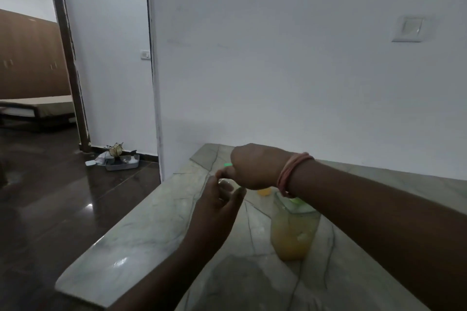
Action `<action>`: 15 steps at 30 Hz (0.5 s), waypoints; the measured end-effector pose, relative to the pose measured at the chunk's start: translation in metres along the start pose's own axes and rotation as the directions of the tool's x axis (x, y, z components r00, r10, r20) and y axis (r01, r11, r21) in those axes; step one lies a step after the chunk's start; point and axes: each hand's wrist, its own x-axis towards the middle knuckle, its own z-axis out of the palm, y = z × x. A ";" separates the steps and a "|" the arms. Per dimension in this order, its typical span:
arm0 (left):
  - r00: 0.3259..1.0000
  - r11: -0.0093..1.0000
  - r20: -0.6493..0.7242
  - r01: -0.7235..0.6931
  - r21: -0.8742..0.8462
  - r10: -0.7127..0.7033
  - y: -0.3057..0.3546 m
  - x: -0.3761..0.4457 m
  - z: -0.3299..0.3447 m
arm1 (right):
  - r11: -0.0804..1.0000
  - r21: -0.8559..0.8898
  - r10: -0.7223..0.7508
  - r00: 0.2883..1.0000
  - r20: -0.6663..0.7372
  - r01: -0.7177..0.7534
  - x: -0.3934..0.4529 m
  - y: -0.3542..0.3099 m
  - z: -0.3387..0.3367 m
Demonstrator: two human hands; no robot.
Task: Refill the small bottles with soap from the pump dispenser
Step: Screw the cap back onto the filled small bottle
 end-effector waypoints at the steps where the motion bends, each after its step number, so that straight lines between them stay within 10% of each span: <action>1: 1.000 1.000 -0.021 -0.007 0.026 0.007 -0.001 -0.001 -0.004 | 1.000 0.017 -0.001 1.000 -0.009 0.002 -0.001 -0.001 0.002; 5: 0.994 0.988 -0.042 -0.099 0.116 0.104 0.002 -0.012 -0.013 | 0.947 0.316 0.076 0.995 -0.061 -0.053 -0.009 -0.004 0.013; 15: 0.995 0.982 0.082 -0.075 0.175 0.062 -0.005 -0.028 -0.025 | 0.955 0.297 -0.021 1.000 -0.015 0.024 -0.019 -0.016 0.032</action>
